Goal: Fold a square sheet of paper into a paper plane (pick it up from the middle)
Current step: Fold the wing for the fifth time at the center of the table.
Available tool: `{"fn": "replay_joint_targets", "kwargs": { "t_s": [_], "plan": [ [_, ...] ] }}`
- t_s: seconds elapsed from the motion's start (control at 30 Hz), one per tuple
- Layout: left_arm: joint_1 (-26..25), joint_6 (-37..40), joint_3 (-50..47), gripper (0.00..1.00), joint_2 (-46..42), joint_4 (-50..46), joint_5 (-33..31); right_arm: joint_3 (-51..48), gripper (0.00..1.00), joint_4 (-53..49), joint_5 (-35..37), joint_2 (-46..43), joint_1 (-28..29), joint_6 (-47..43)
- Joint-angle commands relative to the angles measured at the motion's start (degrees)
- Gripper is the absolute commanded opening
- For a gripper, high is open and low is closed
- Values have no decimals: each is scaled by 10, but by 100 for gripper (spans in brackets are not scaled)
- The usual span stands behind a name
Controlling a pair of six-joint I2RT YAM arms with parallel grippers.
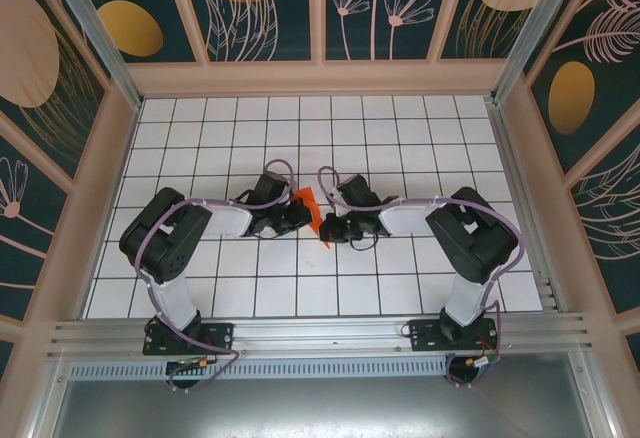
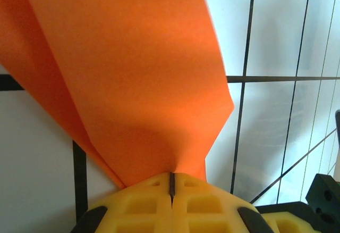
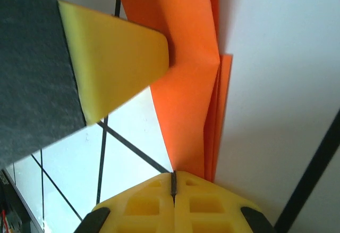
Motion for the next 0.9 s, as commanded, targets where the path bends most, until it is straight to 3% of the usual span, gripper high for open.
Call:
{"fn": "replay_joint_targets", "kwargs": {
  "t_s": [0.0,0.4,0.5,0.7,0.87],
  "plan": [
    [3,-1,-9,0,31,-63,-70,-41,0,-111,-29,-6,18,-17],
    [3,-3,-14,0,35,-46,-65,-111,0,-114,5,-64,31,6],
    [4,-2,-14,0,34,-36,-59,-95,0,-107,46,-90,30,17],
    [3,3,-7,0,21,-7,-30,-57,0,-2,143,-154,28,80],
    [3,13,-1,0,17,-12,-26,-33,0,60,170,-110,25,104]
  ]
}}
